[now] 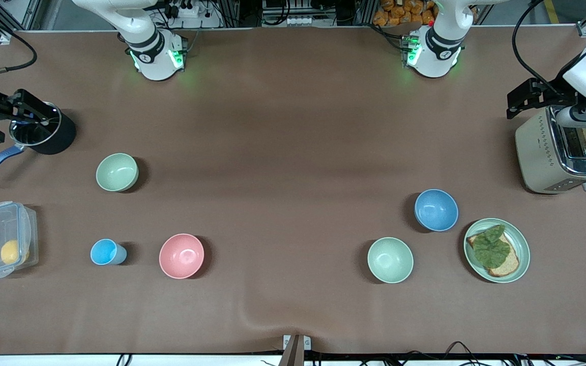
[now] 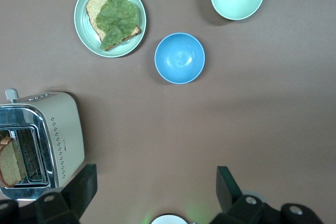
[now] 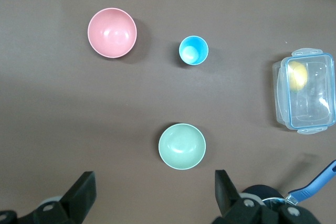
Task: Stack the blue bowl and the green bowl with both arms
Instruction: 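Reach the right gripper to the green bowl while the left gripper reaches the blue bowl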
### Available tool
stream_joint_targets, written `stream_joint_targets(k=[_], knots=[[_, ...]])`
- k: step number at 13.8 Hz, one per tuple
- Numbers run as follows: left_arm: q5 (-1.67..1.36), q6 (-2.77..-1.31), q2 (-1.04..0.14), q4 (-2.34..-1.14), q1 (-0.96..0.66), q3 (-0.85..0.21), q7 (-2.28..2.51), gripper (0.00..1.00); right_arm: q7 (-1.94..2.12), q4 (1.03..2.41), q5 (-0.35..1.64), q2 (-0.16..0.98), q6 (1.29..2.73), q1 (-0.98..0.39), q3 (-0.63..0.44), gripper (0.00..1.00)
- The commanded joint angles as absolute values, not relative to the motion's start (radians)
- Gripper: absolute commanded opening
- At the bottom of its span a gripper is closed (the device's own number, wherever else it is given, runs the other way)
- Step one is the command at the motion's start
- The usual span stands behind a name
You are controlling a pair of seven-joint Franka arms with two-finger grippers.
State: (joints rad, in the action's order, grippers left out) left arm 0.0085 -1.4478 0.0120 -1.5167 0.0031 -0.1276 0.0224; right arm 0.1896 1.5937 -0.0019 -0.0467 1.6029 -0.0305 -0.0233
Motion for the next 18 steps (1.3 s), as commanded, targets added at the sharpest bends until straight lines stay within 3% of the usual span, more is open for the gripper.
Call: stream_joint_targets(k=[1, 7, 11, 14, 18], knots=[[0.008, -1.427, 0.003, -1.505, 0.003, -0.127, 0.014, 1.00, 0.186, 1.606, -0.003, -0.038, 1.597, -0.008, -0.032, 1.00], [0.008, -1.439, -0.064, -1.508, 0.014, -0.117, 0.063, 1.00, 0.229, 1.630, 0.003, 0.049, 1.540, 0.087, -0.032, 1.00], [0.003, -1.497, -0.219, -1.520, 0.060, -0.110, 0.061, 1.00, 0.245, 1.738, 0.011, 0.051, 1.614, 0.139, -0.032, 1.00], [0.005, -1.618, -0.314, -1.561, 0.081, -0.109, 0.063, 1.00, 0.383, 1.859, 0.015, 0.045, 1.754, 0.207, -0.031, 1.00], [-0.002, -1.914, -0.385, -1.721, 0.110, -0.110, 0.066, 1.00, 0.403, 2.018, 0.080, 0.044, 1.911, 0.255, -0.031, 1.00]])
